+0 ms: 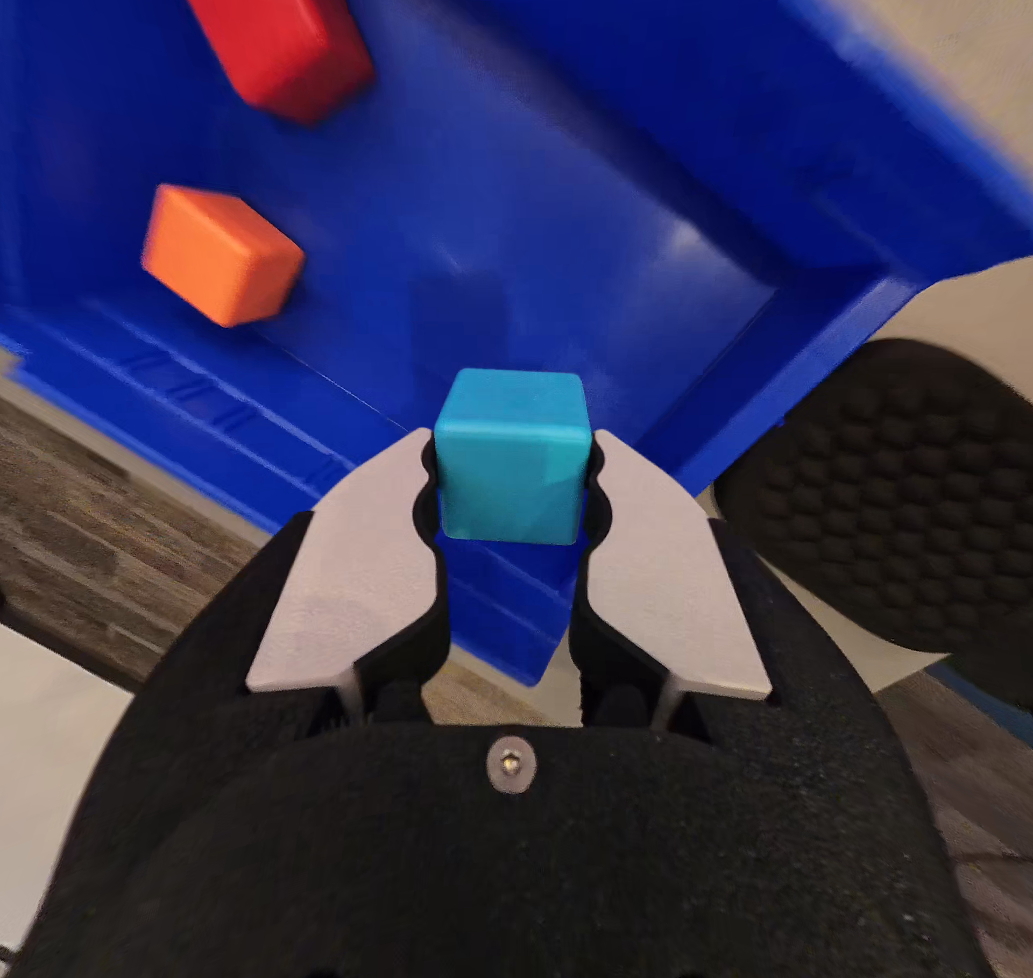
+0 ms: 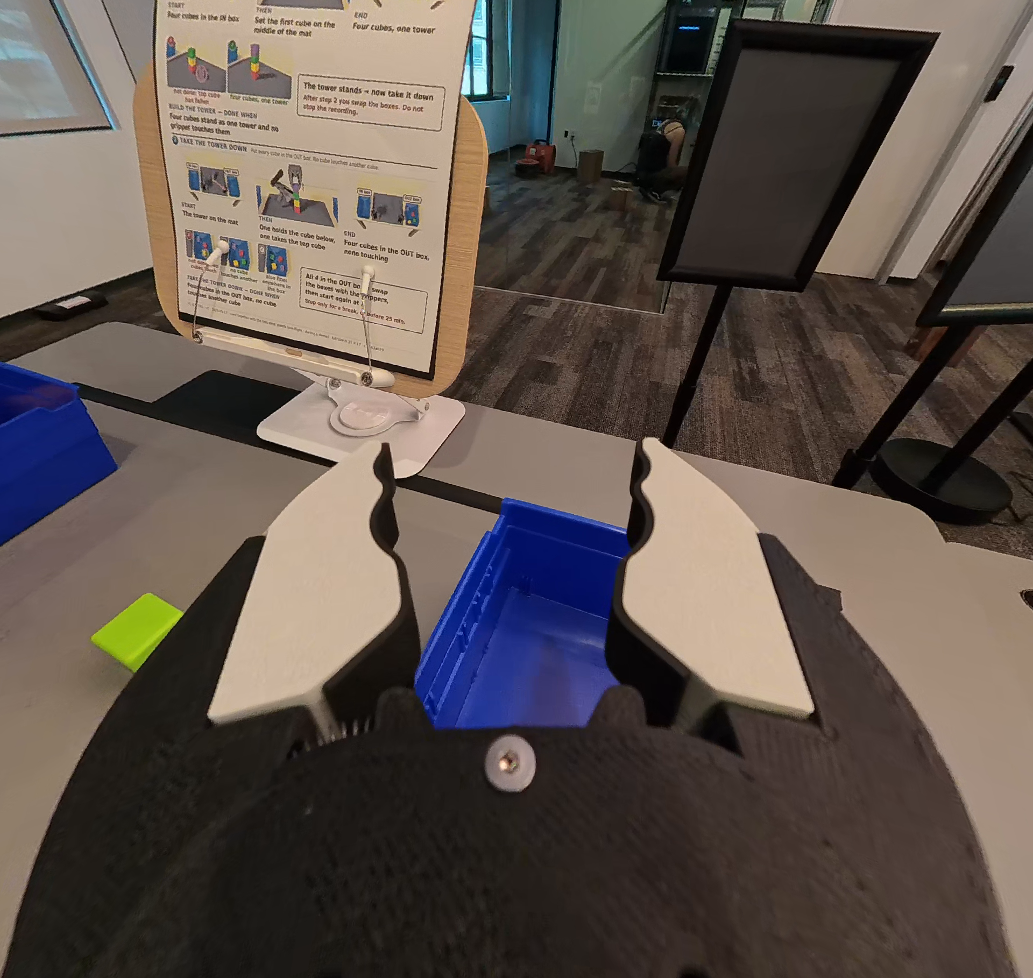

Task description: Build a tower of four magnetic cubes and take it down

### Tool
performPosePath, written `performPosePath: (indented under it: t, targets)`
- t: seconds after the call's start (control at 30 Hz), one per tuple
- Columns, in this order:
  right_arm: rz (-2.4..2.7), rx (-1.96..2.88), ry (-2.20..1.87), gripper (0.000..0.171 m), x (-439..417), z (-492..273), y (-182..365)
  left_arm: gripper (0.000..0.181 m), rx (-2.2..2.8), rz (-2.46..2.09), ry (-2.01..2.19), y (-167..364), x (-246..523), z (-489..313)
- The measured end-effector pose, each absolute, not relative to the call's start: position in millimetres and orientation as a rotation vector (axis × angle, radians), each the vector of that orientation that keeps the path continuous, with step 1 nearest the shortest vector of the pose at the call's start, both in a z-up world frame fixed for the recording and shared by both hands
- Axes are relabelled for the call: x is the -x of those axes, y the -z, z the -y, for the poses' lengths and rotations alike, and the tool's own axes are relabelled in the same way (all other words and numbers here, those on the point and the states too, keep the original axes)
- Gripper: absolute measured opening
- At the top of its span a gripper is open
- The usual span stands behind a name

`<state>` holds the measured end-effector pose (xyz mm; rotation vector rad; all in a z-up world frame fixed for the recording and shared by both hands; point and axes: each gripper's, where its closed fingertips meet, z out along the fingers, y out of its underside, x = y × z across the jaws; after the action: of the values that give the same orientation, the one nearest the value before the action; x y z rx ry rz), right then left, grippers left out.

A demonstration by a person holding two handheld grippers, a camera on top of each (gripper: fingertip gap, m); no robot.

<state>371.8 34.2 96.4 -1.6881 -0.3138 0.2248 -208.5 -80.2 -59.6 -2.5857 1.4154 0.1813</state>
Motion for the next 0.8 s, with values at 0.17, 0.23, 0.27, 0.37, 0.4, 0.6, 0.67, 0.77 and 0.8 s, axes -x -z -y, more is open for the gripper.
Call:
performPosePath:
  t: [0.17, 0.23, 0.27, 0.37, 0.4, 0.6, 0.67, 0.77, 0.8]
  targets:
    - [0.307, 1.673, -0.233, 0.082, -374.2, -31.9, -101.1, 0.05, 2.351, -1.537, -0.144, -6.1, 130.7, 63.6]
    - [0.309, 1.671, -0.235, 0.082, -373.7, -31.2, -102.0, 0.049, 2.277, -1.625, -0.097, -15.6, 89.3, 62.0]
    - [0.311, 1.67, -0.235, 0.082, -373.2, -30.9, -102.2, 0.049, 2.247, -1.672, -0.076, -16.3, 68.5, 61.0]
    - [0.318, 1.668, -0.239, 0.082, -372.4, -29.4, -103.1, 0.049, 2.183, -1.818, -0.053, -4.2, 13.1, 56.6]
    - [0.318, 1.665, -0.242, 0.082, -372.8, -28.7, -104.1, 0.05, 2.166, -1.865, -0.064, 2.9, -2.1, 53.9]
    - [0.294, 1.638, -0.269, 0.082, -381.5, -23.5, -111.6, 0.049, 2.11, -2.055, -0.054, 52.4, -76.3, 41.3]
    - [0.282, 1.627, -0.282, 0.082, -385.3, -21.6, -114.5, 0.049, 2.102, -2.093, -0.069, 65.8, -89.5, 37.1]
    - [0.269, 1.613, -0.299, 0.081, -389.7, -19.5, -117.9, 0.049, 2.093, -2.131, -0.076, 79.0, -102.5, 32.8]
    - [0.266, 1.61, -0.303, 0.081, -390.6, -19.1, -118.4, 0.049, 2.089, -2.138, -0.077, 81.7, -105.4, 31.6]
